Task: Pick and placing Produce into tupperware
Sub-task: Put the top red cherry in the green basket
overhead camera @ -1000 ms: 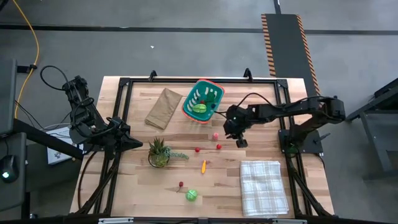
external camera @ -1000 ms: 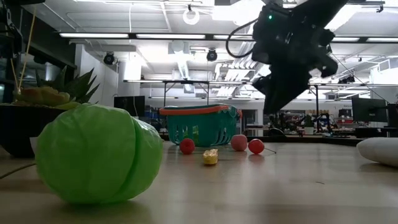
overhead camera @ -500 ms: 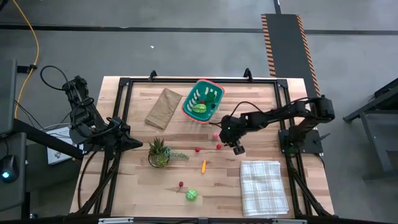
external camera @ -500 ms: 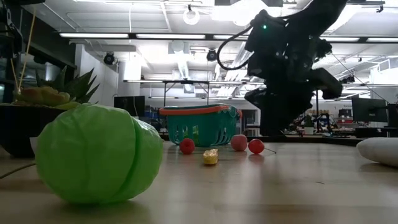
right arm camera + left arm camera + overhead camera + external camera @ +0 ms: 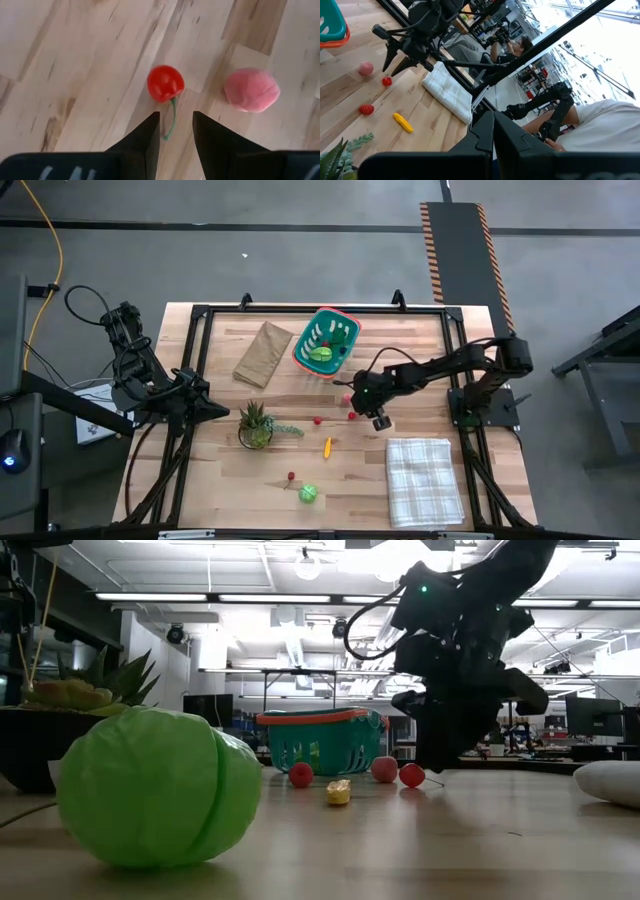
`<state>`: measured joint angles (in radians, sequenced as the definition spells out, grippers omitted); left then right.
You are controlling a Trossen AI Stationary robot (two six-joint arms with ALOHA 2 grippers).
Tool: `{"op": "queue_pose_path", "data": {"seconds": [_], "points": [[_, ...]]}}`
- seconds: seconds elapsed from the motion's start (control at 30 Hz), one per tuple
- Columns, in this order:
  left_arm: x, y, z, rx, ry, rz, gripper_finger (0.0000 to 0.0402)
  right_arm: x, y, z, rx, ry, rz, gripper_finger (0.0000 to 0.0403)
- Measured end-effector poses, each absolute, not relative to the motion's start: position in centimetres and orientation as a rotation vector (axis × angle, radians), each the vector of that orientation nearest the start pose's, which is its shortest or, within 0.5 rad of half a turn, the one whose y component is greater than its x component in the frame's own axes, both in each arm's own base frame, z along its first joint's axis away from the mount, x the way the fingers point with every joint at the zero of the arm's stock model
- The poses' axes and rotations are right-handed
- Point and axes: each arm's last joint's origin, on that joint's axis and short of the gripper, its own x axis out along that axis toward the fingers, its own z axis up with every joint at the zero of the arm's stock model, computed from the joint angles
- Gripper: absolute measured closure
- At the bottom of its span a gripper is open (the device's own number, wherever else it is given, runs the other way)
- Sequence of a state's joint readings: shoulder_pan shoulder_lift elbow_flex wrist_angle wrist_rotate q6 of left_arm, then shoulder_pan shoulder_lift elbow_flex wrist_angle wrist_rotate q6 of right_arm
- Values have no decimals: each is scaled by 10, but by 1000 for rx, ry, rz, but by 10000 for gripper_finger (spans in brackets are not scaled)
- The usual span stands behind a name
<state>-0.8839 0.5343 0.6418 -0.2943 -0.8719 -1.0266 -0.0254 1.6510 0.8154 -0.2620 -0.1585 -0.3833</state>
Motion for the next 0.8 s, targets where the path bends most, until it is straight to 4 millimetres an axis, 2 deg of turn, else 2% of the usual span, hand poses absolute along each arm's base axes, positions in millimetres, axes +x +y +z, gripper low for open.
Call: {"op": "queue_pose_path", "data": {"seconds": [0.2,0.8], "points": [[90,-75,308,-881,113,50,401,295,-1,131,-243,1083,315,295],[90,-75,308,-881,114,50,401,299,0,127,-255,1071,295,296]]}}
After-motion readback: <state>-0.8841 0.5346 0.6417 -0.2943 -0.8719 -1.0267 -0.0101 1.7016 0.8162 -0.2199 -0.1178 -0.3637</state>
